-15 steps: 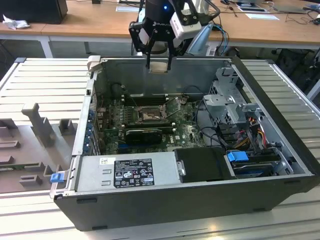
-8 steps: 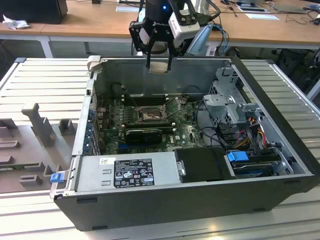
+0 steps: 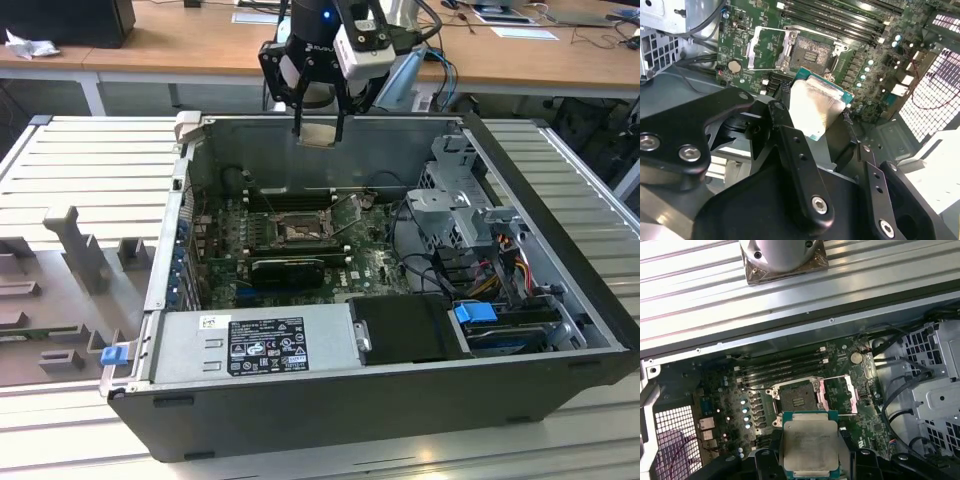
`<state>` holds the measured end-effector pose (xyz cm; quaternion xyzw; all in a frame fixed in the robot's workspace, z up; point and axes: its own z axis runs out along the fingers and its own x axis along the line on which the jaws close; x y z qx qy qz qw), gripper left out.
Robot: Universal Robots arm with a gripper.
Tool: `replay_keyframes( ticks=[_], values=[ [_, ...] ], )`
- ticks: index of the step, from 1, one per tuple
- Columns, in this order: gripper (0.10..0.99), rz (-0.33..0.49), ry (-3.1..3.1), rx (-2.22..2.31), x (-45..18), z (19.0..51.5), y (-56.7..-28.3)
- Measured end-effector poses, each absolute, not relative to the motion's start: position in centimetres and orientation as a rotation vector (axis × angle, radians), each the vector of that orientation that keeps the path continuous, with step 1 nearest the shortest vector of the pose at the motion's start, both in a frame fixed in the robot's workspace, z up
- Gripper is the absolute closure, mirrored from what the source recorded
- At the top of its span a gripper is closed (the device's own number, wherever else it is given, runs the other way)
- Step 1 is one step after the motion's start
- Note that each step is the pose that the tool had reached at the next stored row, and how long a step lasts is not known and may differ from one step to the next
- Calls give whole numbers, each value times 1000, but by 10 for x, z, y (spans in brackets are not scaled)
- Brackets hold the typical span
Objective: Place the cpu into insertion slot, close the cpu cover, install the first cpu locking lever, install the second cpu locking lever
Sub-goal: 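Place the cpu into insertion slot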
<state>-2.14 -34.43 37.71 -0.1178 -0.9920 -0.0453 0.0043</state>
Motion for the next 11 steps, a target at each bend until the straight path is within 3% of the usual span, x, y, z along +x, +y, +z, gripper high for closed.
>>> replay_keyframes(
  ticks=[11],
  values=[
    [557,-142,-3078,-601,-21,377,-344]
  ],
)
